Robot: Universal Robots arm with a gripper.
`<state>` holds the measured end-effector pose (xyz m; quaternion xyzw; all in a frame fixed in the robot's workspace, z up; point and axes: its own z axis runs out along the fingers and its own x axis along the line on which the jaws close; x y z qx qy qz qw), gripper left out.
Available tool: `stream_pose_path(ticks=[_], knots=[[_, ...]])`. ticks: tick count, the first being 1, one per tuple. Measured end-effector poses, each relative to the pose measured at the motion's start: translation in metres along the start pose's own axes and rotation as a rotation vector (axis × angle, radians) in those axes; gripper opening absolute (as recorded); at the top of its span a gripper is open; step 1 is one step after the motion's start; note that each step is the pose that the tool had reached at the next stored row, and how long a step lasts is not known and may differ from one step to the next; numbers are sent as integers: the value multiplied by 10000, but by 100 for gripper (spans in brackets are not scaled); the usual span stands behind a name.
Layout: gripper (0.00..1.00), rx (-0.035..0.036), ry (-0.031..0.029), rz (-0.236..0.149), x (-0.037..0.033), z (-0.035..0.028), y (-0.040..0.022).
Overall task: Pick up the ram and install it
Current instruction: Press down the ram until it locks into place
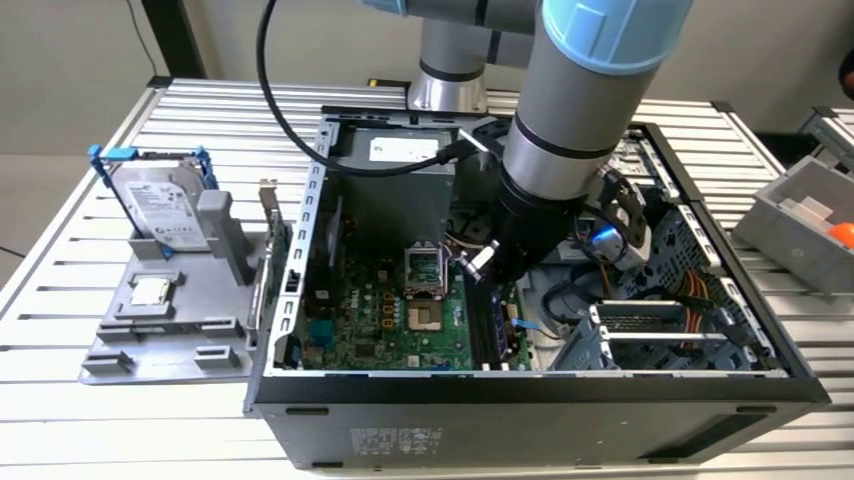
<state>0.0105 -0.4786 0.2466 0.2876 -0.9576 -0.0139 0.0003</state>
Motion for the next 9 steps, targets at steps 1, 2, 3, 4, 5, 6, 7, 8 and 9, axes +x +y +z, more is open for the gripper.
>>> stream_pose_path(ticks=[1,2,3,4,5,6,7,8,9], knots=[[0,-1,1,-99,-1,1,0],[0,-2,10,-351,-3,0,3],[0,-2,12,-433,-6,0,7],[0,-4,14,-525,-8,1,11],[0,-5,18,-669,-13,1,19],[0,-8,25,-976,-27,2,39],[0,-9,28,-1089,-31,2,46],[0,-9,32,-1195,-35,2,51],[0,-11,33,-1285,-37,3,55]])
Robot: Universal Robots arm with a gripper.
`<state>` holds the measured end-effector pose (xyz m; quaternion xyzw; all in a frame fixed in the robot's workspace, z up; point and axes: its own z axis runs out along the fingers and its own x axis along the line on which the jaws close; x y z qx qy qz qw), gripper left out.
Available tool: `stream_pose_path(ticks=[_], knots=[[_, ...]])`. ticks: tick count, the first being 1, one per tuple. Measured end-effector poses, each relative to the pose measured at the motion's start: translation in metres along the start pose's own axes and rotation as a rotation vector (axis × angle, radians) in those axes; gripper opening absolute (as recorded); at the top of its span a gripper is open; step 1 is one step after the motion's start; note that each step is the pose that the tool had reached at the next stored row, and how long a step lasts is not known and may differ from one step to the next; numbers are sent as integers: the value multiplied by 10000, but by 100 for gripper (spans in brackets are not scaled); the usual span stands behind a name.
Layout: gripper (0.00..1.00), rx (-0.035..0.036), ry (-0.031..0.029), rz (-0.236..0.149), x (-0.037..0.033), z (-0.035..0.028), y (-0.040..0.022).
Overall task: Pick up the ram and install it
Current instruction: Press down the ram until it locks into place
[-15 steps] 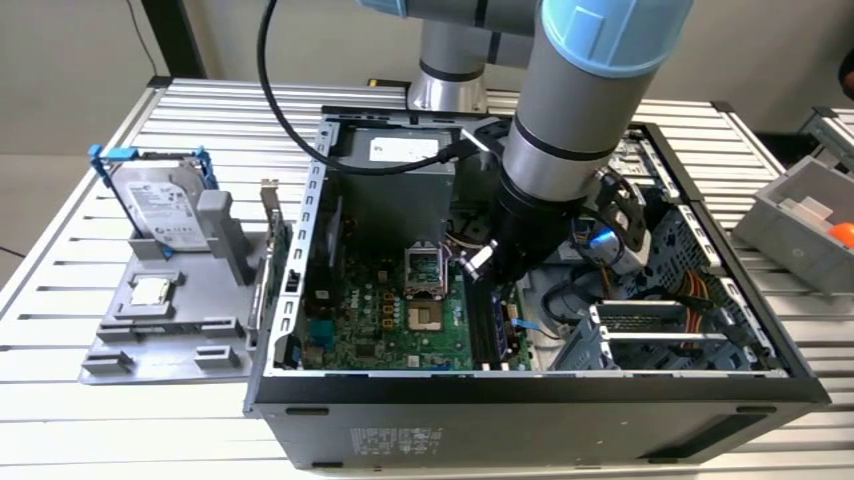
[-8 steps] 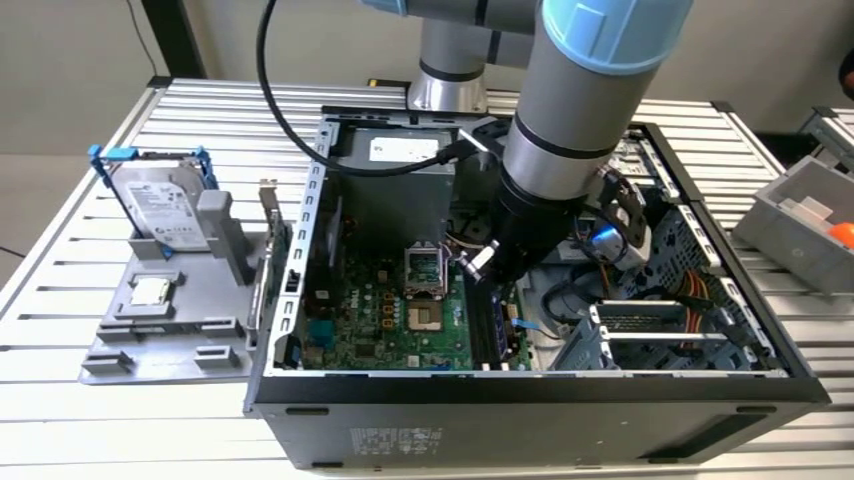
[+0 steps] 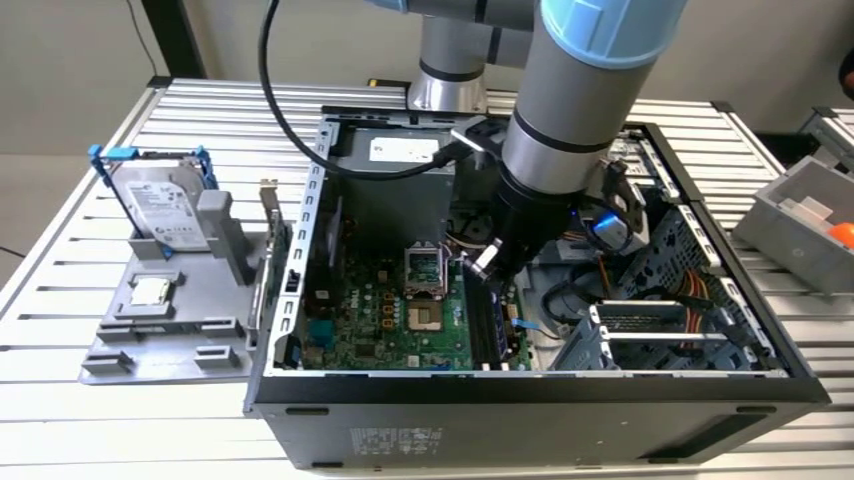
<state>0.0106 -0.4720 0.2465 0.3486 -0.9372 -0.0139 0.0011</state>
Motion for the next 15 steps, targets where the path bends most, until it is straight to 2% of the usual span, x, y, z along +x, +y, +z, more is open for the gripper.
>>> stream_pose_path(ticks=[9,15], knots=[[0,-10,34,-1123,-4,0,4],[0,-14,50,-1713,-15,-1,-5]])
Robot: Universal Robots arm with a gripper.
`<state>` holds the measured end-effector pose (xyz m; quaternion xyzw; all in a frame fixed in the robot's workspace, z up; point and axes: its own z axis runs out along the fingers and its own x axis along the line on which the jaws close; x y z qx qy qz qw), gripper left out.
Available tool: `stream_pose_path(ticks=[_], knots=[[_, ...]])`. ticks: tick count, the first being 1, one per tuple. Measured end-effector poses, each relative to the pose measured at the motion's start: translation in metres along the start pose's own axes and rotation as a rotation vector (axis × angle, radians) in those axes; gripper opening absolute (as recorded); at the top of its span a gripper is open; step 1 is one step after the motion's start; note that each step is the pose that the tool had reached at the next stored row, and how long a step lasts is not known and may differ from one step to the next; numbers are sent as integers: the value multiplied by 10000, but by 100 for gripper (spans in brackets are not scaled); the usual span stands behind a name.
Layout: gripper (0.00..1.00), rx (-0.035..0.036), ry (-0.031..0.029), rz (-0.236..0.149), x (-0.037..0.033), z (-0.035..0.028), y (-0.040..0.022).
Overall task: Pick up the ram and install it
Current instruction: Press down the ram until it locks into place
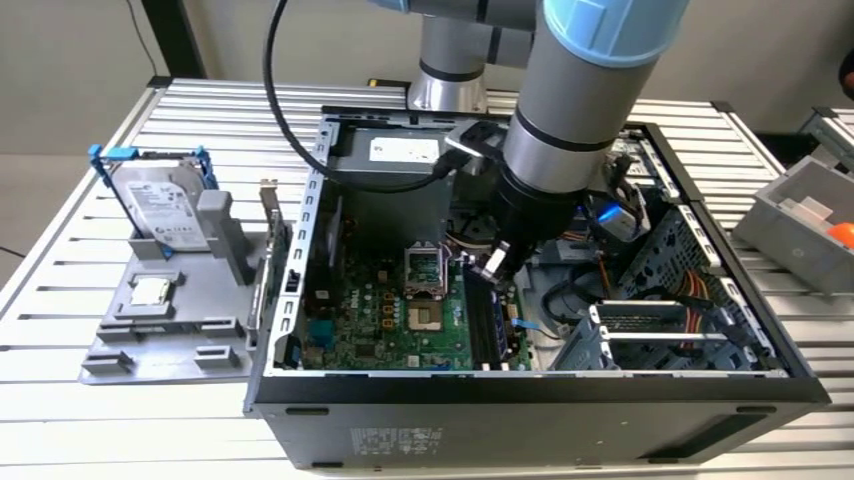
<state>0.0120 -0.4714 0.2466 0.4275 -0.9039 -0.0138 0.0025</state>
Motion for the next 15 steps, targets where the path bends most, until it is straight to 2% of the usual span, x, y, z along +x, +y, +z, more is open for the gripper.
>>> stream_pose_path(ticks=[15], knots=[[0,-11,38,-1416,-38,-1,-46]])
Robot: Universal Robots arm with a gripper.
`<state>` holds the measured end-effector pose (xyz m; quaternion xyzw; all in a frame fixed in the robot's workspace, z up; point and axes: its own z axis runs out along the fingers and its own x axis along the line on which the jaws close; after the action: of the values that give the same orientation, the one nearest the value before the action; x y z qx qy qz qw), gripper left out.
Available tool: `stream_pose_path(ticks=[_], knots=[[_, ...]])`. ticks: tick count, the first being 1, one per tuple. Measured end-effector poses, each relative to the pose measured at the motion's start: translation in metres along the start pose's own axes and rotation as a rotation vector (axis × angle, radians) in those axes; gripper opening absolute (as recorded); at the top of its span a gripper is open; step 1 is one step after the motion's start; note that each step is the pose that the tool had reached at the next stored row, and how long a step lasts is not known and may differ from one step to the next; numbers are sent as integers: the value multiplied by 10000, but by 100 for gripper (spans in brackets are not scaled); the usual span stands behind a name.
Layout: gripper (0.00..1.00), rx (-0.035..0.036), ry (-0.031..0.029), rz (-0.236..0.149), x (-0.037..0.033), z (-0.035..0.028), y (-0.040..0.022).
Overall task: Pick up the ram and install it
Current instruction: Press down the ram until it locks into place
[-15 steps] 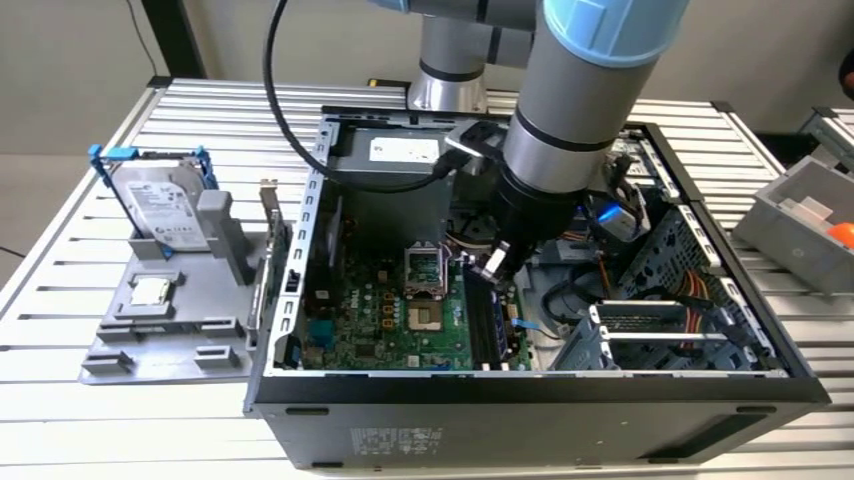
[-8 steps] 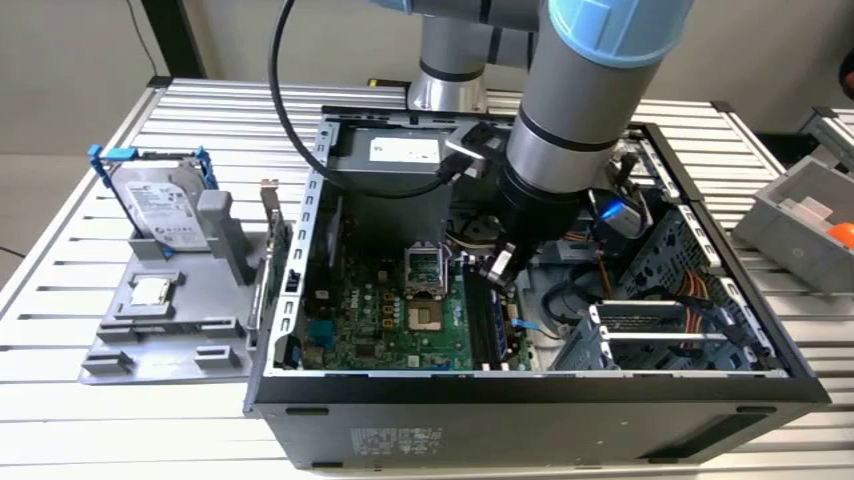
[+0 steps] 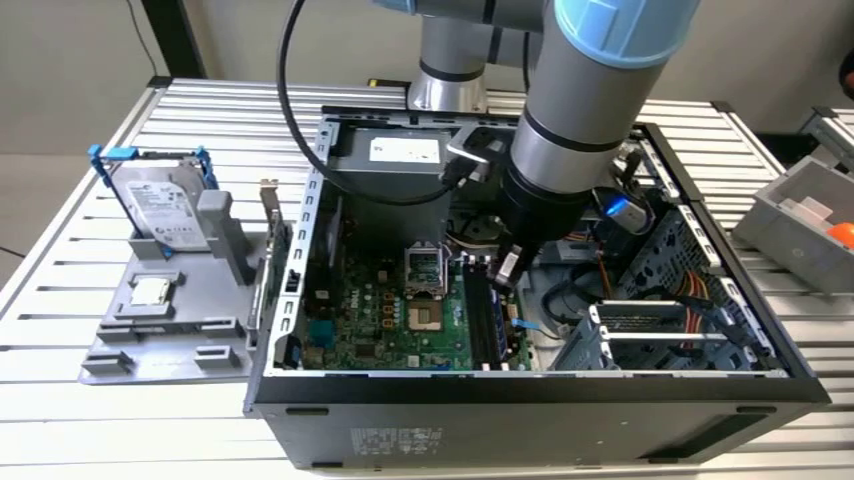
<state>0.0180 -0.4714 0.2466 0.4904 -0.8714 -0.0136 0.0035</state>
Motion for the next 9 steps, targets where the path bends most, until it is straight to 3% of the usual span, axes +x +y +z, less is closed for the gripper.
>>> stream_pose_path(ticks=[9], knots=[[0,-10,27,-914,-10,0,-16]])
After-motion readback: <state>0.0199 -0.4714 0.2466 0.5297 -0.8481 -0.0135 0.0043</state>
